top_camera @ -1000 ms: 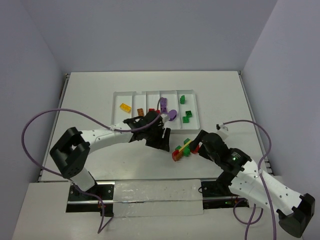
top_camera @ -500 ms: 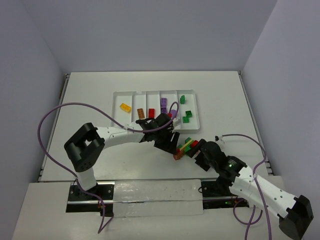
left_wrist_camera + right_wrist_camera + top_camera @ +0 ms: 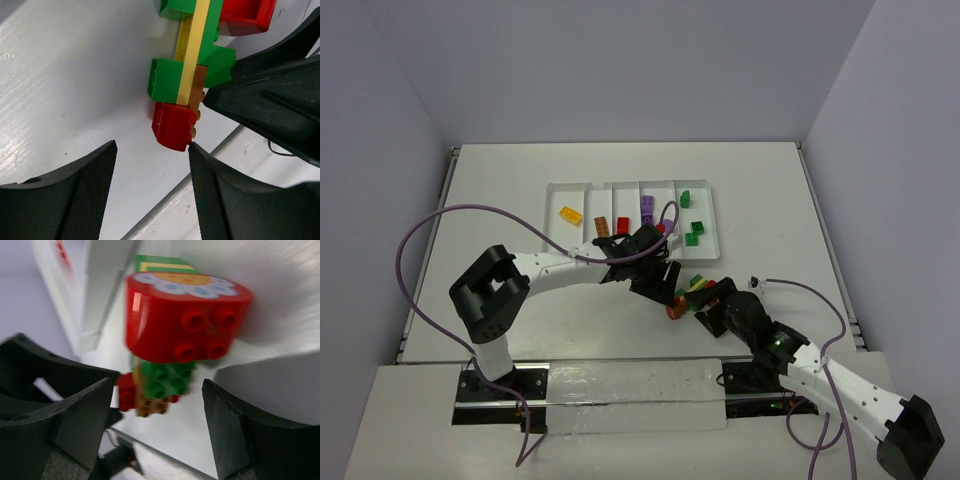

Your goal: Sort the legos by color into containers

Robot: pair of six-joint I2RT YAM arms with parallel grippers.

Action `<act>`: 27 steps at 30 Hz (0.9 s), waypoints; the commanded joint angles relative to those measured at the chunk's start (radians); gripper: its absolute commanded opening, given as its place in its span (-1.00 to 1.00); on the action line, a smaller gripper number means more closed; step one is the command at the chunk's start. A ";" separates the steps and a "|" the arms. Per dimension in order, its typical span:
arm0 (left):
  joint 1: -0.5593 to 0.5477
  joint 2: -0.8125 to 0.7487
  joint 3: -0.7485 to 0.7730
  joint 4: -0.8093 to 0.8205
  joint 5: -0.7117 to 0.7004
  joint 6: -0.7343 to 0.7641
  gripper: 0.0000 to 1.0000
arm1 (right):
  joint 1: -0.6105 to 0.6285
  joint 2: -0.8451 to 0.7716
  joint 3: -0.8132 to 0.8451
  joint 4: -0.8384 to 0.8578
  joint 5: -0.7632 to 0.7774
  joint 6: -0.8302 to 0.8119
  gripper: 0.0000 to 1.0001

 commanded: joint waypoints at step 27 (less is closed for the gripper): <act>-0.004 -0.030 0.043 -0.001 -0.030 0.020 0.35 | -0.003 0.251 -0.132 0.347 0.116 0.071 0.49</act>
